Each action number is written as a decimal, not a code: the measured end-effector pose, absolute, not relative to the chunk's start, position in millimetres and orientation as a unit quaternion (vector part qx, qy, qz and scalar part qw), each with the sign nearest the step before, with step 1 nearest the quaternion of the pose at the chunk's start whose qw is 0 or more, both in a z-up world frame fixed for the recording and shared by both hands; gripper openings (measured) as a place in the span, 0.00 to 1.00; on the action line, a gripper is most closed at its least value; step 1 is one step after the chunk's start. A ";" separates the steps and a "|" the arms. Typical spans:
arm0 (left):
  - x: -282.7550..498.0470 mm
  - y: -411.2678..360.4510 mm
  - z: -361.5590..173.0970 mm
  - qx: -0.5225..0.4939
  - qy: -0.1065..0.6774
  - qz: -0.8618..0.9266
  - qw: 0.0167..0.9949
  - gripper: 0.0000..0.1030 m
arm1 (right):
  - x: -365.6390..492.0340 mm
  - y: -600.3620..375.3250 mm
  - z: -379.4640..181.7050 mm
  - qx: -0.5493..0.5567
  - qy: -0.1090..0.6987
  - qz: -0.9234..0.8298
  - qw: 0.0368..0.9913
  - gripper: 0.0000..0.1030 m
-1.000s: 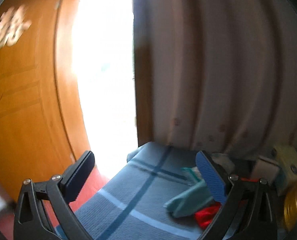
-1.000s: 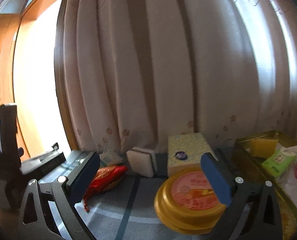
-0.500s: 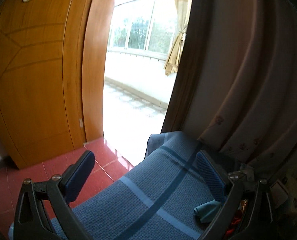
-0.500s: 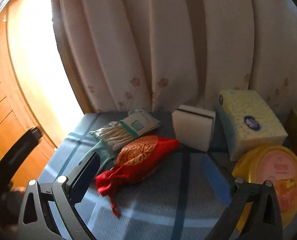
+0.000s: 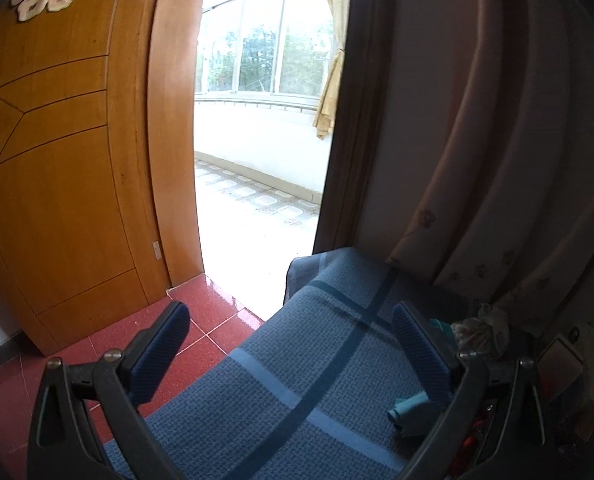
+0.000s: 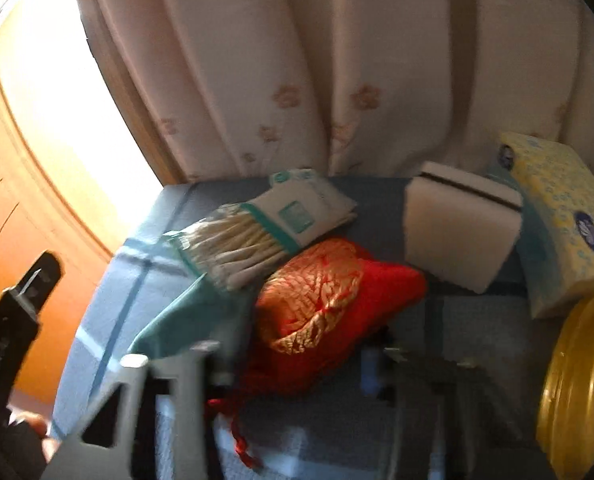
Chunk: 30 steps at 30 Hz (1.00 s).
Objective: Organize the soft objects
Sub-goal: 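Grasp the red embroidered pouch with the right tool while the left tool reaches the teal cloth, then lift the red pouch with the right tool while the left tool grasps the teal cloth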
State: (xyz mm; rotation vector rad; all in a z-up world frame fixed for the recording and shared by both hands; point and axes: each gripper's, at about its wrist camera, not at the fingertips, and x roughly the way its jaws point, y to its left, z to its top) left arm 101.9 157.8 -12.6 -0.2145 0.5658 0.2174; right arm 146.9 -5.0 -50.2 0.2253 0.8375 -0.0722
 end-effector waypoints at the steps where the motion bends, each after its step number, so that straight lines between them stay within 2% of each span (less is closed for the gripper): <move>1: 102.2 157.5 -12.5 -0.103 0.279 0.103 0.949 0.99 | 144.0 -4.2 -47.9 0.107 0.398 -0.029 0.911 0.30; 2: 102.4 156.3 -12.4 -0.100 0.280 0.099 0.950 0.99 | 139.5 -3.1 -44.4 0.105 0.387 -0.024 0.916 0.24; 3: 102.5 154.7 -12.6 -0.097 0.282 0.091 0.950 0.99 | 134.3 -2.5 -40.7 0.100 0.376 -0.023 0.921 0.22; 11: 101.7 140.8 -11.2 -0.077 0.291 0.017 0.953 0.99 | 70.5 -9.0 1.0 0.042 0.252 -0.039 0.966 0.21; 20: 98.7 92.1 -12.1 0.017 0.312 -0.094 0.945 0.99 | 32.7 -20.2 7.5 -0.015 0.209 -0.048 0.977 0.22; 25: 110.6 81.4 -23.0 0.022 0.369 -0.115 0.922 0.99 | 31.8 -28.0 8.4 -0.005 0.206 -0.051 0.977 0.22; 29: 126.0 79.4 -45.7 0.004 0.455 -0.124 0.882 0.90 | 33.3 -26.2 7.0 -0.001 0.212 -0.046 0.976 0.22; 30: 122.9 74.9 -43.8 0.014 0.450 -0.131 0.883 0.80 | 32.0 -25.0 7.8 -0.001 0.213 -0.045 0.976 0.22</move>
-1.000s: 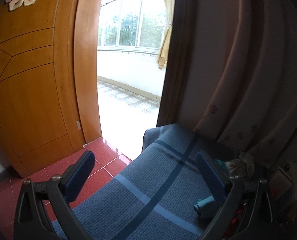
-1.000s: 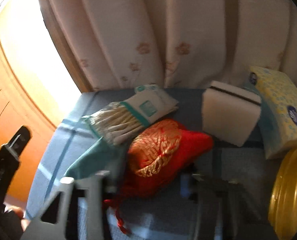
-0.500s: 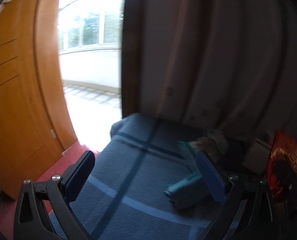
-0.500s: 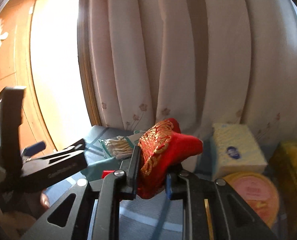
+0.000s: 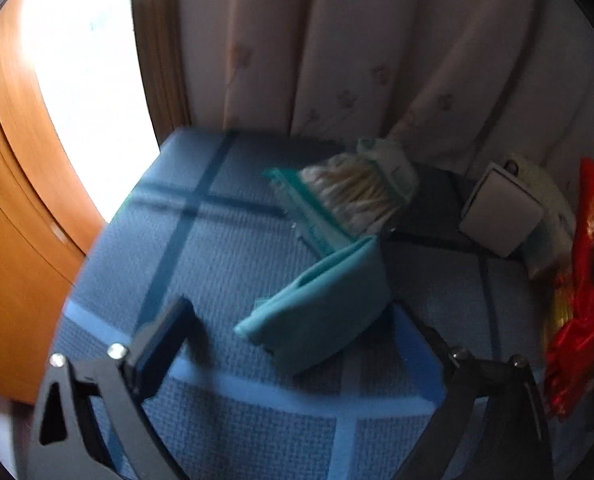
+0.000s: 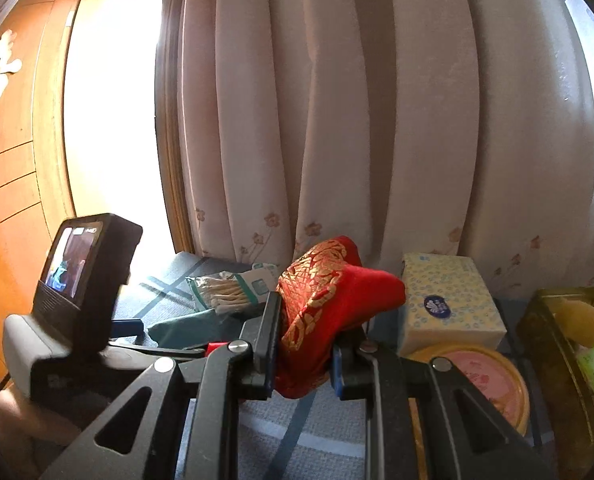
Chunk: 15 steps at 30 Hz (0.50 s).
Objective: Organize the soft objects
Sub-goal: 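Lift the red pouch with the right tool while the left tool grasps the teal cloth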
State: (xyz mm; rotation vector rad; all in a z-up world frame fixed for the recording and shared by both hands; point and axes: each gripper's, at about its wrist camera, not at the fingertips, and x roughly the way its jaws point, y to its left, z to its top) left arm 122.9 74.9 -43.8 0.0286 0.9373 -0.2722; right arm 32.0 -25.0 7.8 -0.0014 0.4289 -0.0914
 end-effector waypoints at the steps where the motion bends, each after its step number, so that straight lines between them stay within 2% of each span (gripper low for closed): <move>1: 120.8 68.9 -43.2 0.028 0.449 -0.133 0.883 0.70 | 32.3 -24.4 7.3 -0.001 0.214 -0.045 0.976 0.22; 2: 119.3 66.5 -42.3 0.036 0.447 -0.131 0.884 0.64 | 32.4 -23.7 6.3 -0.002 0.215 -0.044 0.976 0.22; 4: 116.4 68.4 -39.0 0.027 0.440 -0.136 0.887 0.30 | 32.9 -21.2 5.7 -0.006 0.214 -0.043 0.976 0.22; 5: 115.8 73.6 -38.1 0.015 0.439 -0.137 0.888 0.25 | 32.5 -19.9 5.4 -0.008 0.213 -0.042 0.976 0.22; 6: 115.6 80.3 -37.5 -0.003 0.439 -0.135 0.888 0.16 | 32.1 -18.6 5.4 -0.011 0.211 -0.041 0.977 0.22; 11: 110.3 111.6 -37.0 -0.103 0.427 -0.153 0.885 0.12 | 28.8 -17.0 5.3 -0.015 0.205 -0.037 0.978 0.22; 15: 90.9 115.4 -20.7 -0.117 0.373 -0.155 0.908 0.12 | 24.6 -19.3 5.9 -0.009 0.203 -0.034 0.979 0.22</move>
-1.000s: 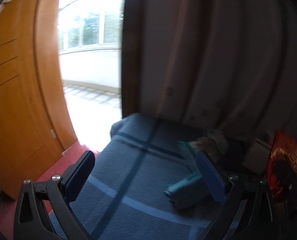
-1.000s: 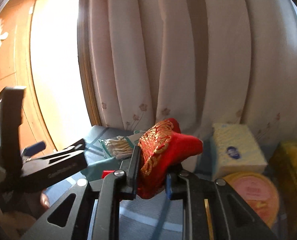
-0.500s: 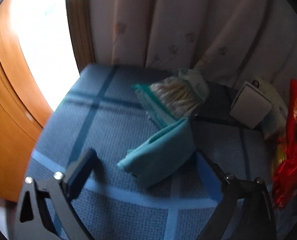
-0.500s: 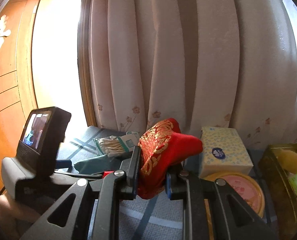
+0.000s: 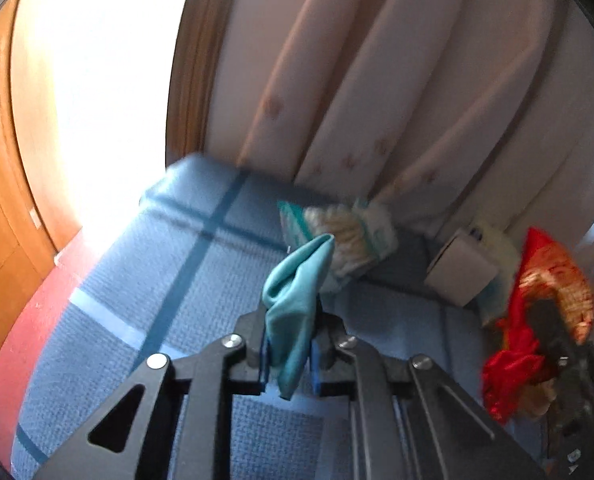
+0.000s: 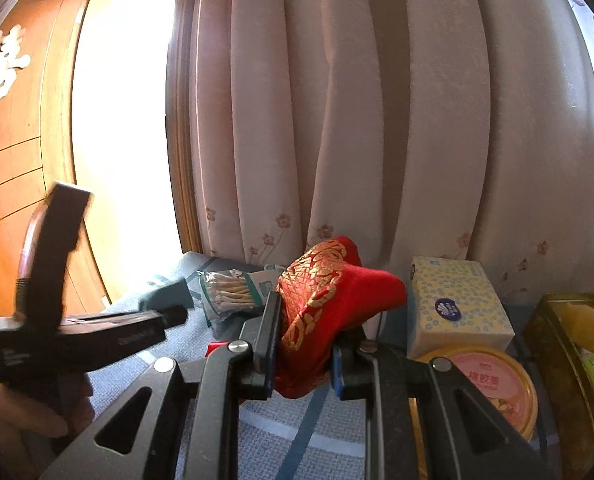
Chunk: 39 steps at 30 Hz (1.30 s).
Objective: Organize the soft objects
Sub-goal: 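Lift the red pouch with the right tool while the left tool grasps the teal cloth, then carry the red pouch and teal cloth with both tools toward the gold tray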
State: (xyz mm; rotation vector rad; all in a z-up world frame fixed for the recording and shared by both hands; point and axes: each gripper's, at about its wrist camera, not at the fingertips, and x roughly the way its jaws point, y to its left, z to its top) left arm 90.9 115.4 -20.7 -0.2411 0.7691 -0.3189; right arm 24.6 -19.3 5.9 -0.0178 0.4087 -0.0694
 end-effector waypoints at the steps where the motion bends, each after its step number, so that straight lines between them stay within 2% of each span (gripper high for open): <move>1: 83.4 116.6 -14.8 -0.119 0.351 -0.156 0.915 0.12 | 23.3 -19.6 6.7 -0.008 0.200 -0.034 0.979 0.22; 6: 65.2 119.9 -0.7 -0.120 0.277 -0.142 0.943 0.12 | 18.4 -13.4 8.4 -0.019 0.180 -0.029 0.983 0.22; 14: 35.7 122.8 16.3 -0.106 0.225 -0.093 0.964 0.12 | 10.6 -3.2 7.5 -0.043 0.164 -0.025 0.985 0.22; 39: 7.4 84.2 16.7 -0.051 0.203 -0.017 0.978 0.12 | -21.7 -20.5 9.2 -0.058 0.146 -0.022 0.987 0.22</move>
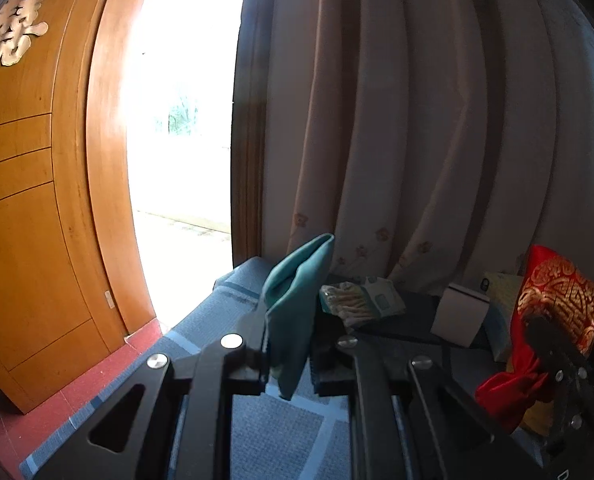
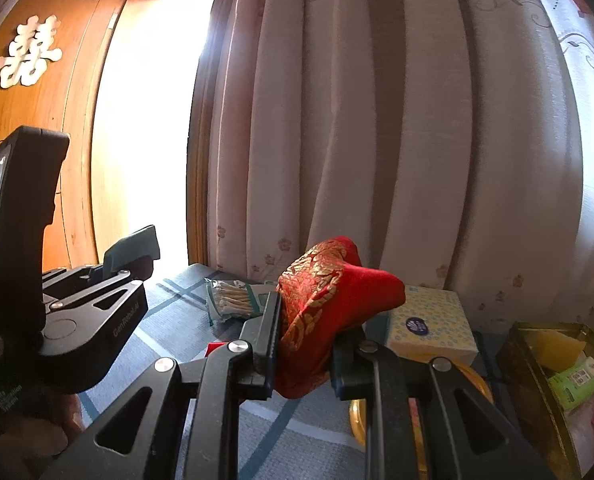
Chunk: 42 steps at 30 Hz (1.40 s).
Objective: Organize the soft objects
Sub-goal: 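Carry the red pouch and teal cloth with both tools toward the gold tray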
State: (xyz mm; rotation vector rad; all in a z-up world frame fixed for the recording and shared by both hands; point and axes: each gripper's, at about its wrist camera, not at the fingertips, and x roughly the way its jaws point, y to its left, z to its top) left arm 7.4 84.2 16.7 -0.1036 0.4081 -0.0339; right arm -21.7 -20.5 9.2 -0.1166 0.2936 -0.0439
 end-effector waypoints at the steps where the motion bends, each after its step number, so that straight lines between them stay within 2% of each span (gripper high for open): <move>1: 5.9 84.1 17.1 -0.053 0.203 -0.018 0.978 0.12 | -23.3 -22.4 9.7 -0.056 0.145 -0.023 0.988 0.22; 13: -18.1 63.5 20.4 -0.046 0.207 -0.039 0.977 0.12 | -43.1 -56.7 11.2 -0.010 0.138 -0.045 0.989 0.22; 42: -65.0 -7.4 23.9 -0.027 0.208 -0.111 0.971 0.12 | -103.8 -119.8 18.9 -0.013 0.101 -0.122 0.987 0.22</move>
